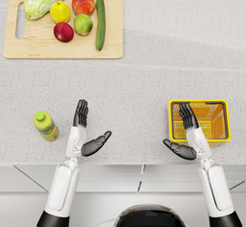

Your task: Pick up the green tea and place it into the yellow basket

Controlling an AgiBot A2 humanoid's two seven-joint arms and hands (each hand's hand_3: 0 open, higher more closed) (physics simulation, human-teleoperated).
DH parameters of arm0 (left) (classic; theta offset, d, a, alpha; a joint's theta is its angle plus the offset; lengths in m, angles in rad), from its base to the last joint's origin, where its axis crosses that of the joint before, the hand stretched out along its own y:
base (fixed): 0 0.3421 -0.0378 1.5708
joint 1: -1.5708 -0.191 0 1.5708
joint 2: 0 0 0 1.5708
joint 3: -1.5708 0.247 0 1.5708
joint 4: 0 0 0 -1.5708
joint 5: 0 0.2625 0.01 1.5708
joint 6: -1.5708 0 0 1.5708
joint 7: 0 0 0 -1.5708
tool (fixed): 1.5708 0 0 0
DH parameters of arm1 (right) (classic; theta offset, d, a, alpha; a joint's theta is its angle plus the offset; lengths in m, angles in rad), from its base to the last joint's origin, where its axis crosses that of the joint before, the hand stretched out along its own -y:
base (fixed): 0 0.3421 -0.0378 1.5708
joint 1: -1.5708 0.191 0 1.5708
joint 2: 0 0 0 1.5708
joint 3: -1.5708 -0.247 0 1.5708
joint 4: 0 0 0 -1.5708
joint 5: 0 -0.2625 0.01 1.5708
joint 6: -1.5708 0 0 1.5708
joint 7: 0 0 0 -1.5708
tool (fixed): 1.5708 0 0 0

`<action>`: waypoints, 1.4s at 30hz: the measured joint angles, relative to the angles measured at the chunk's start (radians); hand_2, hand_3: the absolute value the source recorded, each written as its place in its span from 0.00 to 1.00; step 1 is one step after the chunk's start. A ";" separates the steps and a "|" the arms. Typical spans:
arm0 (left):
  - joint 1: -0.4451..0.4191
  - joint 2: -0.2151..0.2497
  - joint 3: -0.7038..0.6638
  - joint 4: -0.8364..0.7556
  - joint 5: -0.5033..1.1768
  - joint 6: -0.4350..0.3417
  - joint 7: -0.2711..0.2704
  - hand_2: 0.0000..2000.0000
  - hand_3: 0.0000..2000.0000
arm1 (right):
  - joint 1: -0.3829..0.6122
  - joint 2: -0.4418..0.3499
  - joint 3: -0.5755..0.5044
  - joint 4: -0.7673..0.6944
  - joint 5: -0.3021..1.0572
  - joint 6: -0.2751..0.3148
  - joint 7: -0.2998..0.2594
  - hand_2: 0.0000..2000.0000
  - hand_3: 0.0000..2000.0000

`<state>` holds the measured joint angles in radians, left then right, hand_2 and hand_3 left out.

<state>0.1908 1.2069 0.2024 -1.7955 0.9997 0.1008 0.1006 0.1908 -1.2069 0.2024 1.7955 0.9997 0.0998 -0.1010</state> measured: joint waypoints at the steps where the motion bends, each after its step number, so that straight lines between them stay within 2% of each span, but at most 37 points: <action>1: 0.000 0.000 0.000 0.000 0.000 0.000 0.000 0.00 0.00 | 0.000 0.000 0.000 0.000 0.000 0.000 0.000 0.00 0.00; 11: 0.000 0.000 0.000 0.000 0.000 0.000 0.000 0.00 0.00 | 0.000 0.000 0.000 0.000 0.000 0.000 0.000 0.00 0.00; 12: -0.002 0.002 0.009 0.006 0.000 -0.029 -0.028 0.00 0.00 | -0.002 -0.002 0.009 -0.006 0.000 -0.028 0.029 0.00 0.00; 16: 0.062 0.023 -0.118 0.015 0.177 -0.082 -0.082 0.00 0.00 | 0.028 -0.020 -0.111 0.041 0.177 -0.081 0.082 0.00 0.00; 22: 0.068 0.033 -0.287 0.031 0.433 -0.098 -0.098 0.00 0.00 | 0.010 -0.030 -0.253 0.076 0.433 -0.097 0.098 0.00 0.00; 28: 0.026 0.049 -0.434 0.084 0.503 -0.101 -0.100 0.00 0.00 | -0.026 -0.043 -0.328 0.071 0.503 -0.099 0.101 0.00 0.00; 32: -0.004 0.061 -0.460 0.168 0.511 -0.101 -0.101 0.00 0.00 | -0.032 -0.049 -0.326 0.075 0.511 -0.100 0.101 0.00 0.00; 36: -0.018 0.070 -0.431 0.303 0.513 -0.101 -0.101 0.00 0.00 | -0.029 -0.054 -0.307 0.086 0.514 -0.100 0.101 0.00 0.00; 42: 0.063 0.071 -0.394 0.600 0.514 -0.101 -0.101 0.00 0.00 | -0.040 -0.063 -0.297 0.120 0.514 -0.100 0.101 0.00 0.00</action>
<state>0.2537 1.2780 -0.1918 -1.1956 1.5139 0.0000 0.0000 0.1506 -1.2697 -0.0945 1.9152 1.5139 0.0001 0.0000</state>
